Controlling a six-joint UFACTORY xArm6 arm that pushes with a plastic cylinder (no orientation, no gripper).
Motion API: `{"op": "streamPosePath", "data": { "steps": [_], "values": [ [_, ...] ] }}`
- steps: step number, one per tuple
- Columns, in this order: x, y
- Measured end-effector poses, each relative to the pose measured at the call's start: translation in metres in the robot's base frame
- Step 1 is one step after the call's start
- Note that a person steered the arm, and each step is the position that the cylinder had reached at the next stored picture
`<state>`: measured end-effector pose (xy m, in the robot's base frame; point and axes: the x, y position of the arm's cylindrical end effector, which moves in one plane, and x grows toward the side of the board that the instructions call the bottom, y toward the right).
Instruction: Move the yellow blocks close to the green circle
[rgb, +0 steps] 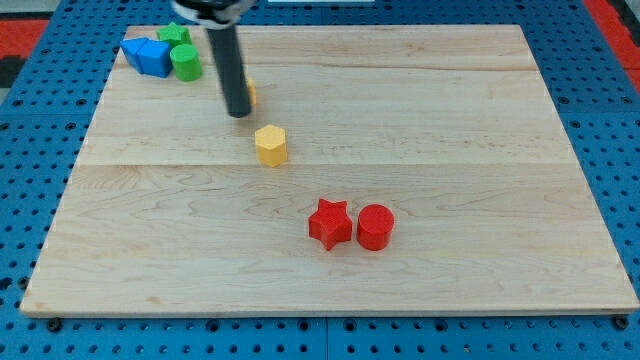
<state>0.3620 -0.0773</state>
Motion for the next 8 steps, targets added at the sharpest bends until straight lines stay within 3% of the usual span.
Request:
{"op": "streamPosePath", "data": {
  "steps": [1, 2, 4, 6, 7, 8],
  "values": [
    [-0.027, 0.047],
    [-0.024, -0.052],
    [-0.048, -0.108],
    [0.015, -0.056],
    [0.023, -0.138],
    [0.016, -0.084]
  ]
}}
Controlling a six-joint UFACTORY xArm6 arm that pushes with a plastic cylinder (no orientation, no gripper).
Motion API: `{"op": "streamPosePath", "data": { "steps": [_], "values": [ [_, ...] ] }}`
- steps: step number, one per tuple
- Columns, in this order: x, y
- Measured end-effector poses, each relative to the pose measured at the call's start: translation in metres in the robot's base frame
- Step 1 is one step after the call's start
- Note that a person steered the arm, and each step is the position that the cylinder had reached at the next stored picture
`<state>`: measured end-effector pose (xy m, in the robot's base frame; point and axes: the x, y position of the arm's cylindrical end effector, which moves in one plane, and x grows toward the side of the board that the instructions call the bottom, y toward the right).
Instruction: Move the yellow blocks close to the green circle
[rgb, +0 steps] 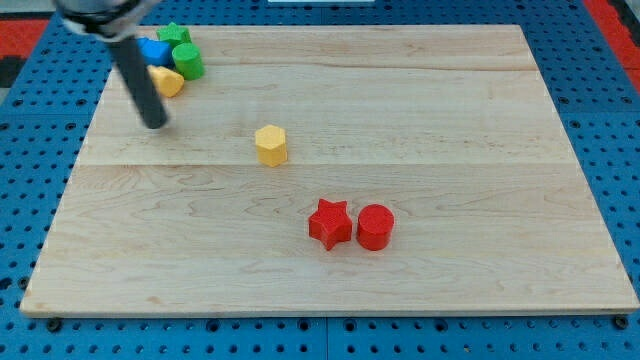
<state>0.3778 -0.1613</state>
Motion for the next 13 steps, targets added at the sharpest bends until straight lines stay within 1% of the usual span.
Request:
{"op": "streamPosePath", "data": {
  "steps": [1, 2, 3, 4, 5, 6, 7, 9, 10, 11, 13],
  "values": [
    [-0.029, 0.114],
    [0.010, 0.184],
    [0.058, 0.119],
    [0.050, -0.001],
    [0.025, -0.048],
    [0.067, -0.009],
    [0.062, 0.036],
    [-0.002, -0.029],
    [0.045, -0.018],
    [0.028, 0.014],
    [-0.038, -0.001]
  ]
}}
